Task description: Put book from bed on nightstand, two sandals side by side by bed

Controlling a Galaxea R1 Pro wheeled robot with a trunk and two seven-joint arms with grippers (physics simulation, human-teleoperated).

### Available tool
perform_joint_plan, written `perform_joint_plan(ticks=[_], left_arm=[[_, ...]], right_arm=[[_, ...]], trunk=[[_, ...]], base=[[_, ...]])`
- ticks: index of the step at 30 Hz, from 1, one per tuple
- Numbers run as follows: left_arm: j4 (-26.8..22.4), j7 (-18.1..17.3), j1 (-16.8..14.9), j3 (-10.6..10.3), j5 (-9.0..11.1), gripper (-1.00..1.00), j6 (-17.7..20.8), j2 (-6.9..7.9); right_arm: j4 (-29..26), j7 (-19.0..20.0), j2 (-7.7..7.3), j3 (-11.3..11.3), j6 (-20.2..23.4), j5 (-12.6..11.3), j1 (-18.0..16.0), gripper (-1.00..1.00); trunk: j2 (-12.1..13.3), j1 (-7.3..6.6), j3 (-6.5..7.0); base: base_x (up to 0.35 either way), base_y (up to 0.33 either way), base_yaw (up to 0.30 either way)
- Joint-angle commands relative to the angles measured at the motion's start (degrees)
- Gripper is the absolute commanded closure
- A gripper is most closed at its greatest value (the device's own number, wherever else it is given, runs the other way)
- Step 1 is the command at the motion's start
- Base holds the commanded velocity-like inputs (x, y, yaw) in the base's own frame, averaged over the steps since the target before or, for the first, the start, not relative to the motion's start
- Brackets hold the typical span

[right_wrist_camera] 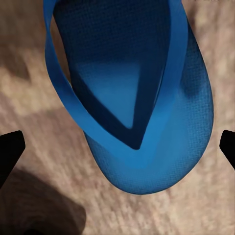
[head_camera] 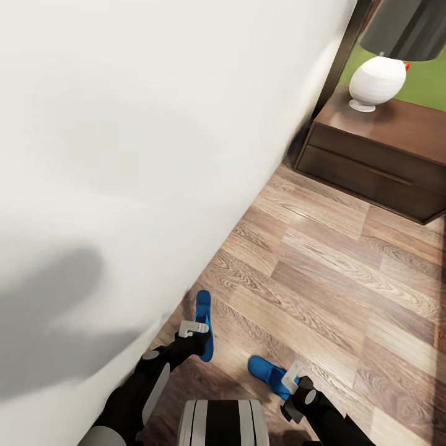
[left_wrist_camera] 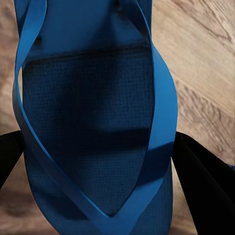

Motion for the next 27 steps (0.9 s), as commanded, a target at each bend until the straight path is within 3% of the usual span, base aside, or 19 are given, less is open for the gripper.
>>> perform_joint_plan(ticks=[1, 27], left_arm=[[-0.1, -0.1, 0.0, 0.0, 0.4, 1.00, 0.5, -0.01], [-0.1, -0.1, 0.0, 0.0, 0.4, 1.00, 0.5, -0.01]], right_arm=[[-0.1, 0.3, -0.05, 0.2, 0.3, 0.6, 0.0, -1.00], [-0.2, 0.3, -0.05, 0.2, 0.3, 0.6, 0.0, -1.00]], trunk=[[0.0, -0.01, -0.03], [0.0, -0.01, -0.03]], base=[[0.000, 0.000, 0.000], [0.045, 0.000, 0.000]])
